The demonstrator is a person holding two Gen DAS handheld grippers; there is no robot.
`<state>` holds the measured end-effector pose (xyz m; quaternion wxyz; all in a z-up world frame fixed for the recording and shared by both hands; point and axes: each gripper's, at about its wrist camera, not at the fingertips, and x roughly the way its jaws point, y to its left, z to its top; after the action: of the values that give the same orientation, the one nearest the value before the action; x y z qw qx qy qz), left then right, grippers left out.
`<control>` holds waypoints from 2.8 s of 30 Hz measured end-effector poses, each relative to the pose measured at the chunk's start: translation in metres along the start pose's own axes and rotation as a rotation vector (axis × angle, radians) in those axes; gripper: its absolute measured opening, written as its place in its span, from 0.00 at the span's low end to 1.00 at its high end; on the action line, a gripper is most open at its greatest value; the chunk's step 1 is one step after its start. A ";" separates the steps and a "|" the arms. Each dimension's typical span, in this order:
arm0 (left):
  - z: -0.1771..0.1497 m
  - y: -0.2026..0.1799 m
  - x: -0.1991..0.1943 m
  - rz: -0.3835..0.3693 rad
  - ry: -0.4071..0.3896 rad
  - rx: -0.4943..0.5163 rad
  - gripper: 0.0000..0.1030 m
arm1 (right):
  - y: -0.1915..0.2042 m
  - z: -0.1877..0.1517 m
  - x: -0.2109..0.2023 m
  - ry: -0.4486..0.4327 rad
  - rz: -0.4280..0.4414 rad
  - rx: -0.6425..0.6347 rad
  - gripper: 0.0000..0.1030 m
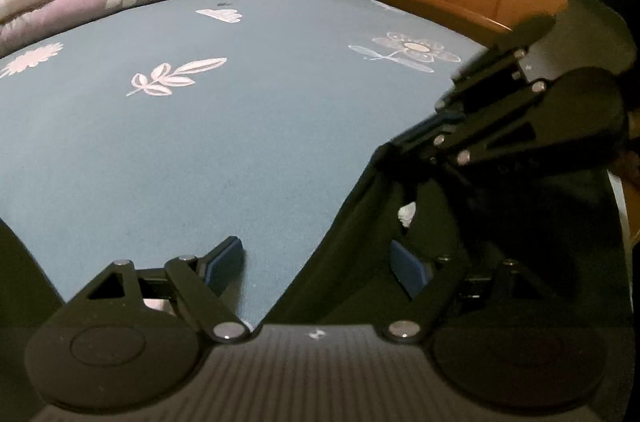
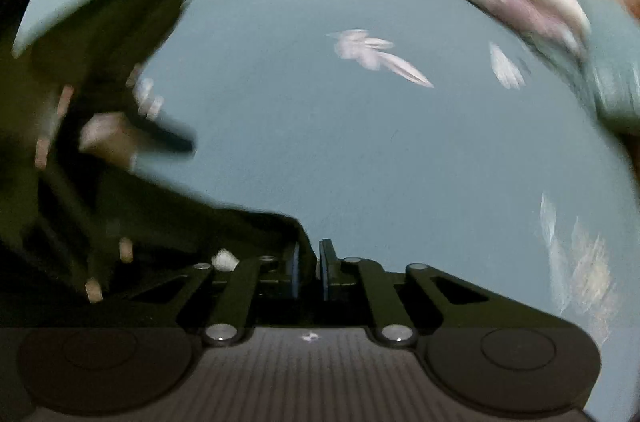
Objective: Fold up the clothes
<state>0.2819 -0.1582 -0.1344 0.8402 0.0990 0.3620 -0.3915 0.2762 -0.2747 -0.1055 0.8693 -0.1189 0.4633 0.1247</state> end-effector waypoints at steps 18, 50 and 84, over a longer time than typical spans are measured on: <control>-0.004 -0.001 -0.007 0.017 0.006 0.017 0.81 | -0.023 0.025 0.009 -0.004 0.109 0.121 0.09; 0.017 0.035 -0.015 -0.271 0.239 -0.147 0.52 | -0.070 -0.065 -0.047 -0.285 0.291 0.547 0.50; -0.002 0.024 -0.100 0.332 0.197 -0.194 0.54 | -0.077 -0.069 -0.051 -0.318 0.298 0.593 0.61</control>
<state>0.2552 -0.0831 -0.0699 0.8591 0.1136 0.4573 -0.1995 0.2199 -0.3745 -0.0932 0.8994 0.2280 0.3506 0.1269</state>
